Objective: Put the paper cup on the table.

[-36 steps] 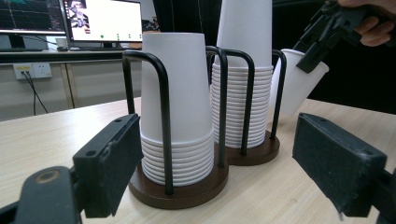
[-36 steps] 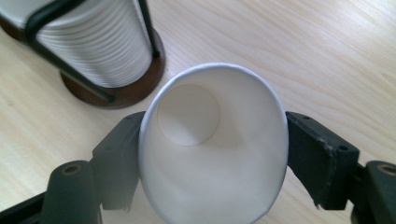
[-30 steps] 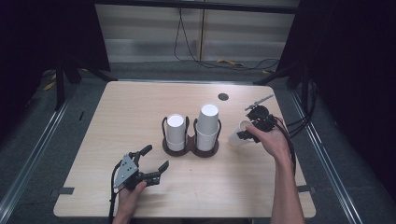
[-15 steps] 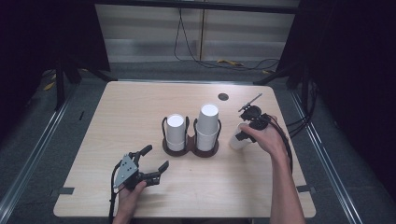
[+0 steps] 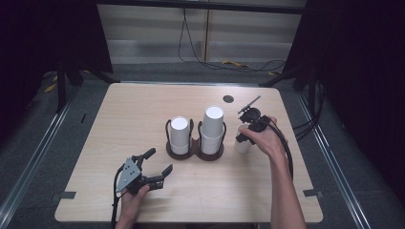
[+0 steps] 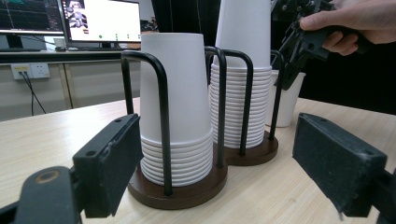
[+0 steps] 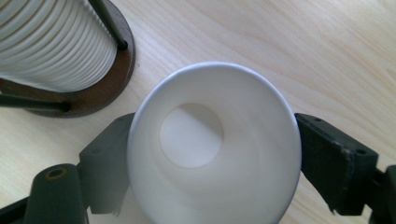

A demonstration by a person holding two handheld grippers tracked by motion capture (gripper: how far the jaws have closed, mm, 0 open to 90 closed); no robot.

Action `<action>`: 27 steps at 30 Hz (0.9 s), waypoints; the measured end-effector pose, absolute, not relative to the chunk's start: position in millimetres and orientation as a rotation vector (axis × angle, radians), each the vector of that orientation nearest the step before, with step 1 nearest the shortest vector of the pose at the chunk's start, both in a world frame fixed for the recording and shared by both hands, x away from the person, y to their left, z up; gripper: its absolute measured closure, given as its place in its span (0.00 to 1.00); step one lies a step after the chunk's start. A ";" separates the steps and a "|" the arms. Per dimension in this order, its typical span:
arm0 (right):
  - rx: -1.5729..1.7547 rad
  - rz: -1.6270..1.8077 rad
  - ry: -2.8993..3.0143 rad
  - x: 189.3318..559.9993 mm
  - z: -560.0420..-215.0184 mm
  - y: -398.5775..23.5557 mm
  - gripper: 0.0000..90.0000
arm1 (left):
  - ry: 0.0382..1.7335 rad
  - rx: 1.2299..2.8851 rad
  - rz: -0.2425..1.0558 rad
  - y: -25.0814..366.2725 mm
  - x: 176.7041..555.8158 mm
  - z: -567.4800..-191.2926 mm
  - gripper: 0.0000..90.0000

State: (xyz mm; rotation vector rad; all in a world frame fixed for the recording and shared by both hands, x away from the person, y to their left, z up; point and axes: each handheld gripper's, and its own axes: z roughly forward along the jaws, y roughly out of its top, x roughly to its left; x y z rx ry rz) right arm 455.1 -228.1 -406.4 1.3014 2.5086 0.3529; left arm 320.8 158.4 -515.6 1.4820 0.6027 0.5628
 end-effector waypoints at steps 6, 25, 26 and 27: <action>1.336 0.399 2.493 453.3 -408.0 -228.7 0.18 | 0.606 1.482 0.567 158.3 320.7 -515.5 0.17; 1.439 0.503 2.440 439.6 -420.7 -241.4 0.16 | 0.607 1.482 0.565 158.2 320.7 -515.5 0.17; 1.433 0.511 2.428 438.4 -420.8 -241.8 0.16 | 0.607 1.482 0.565 158.2 320.7 -515.5 0.17; 1.437 0.512 2.427 437.1 -420.7 -241.7 0.16 | 0.607 1.481 0.565 158.2 320.7 -515.5 0.17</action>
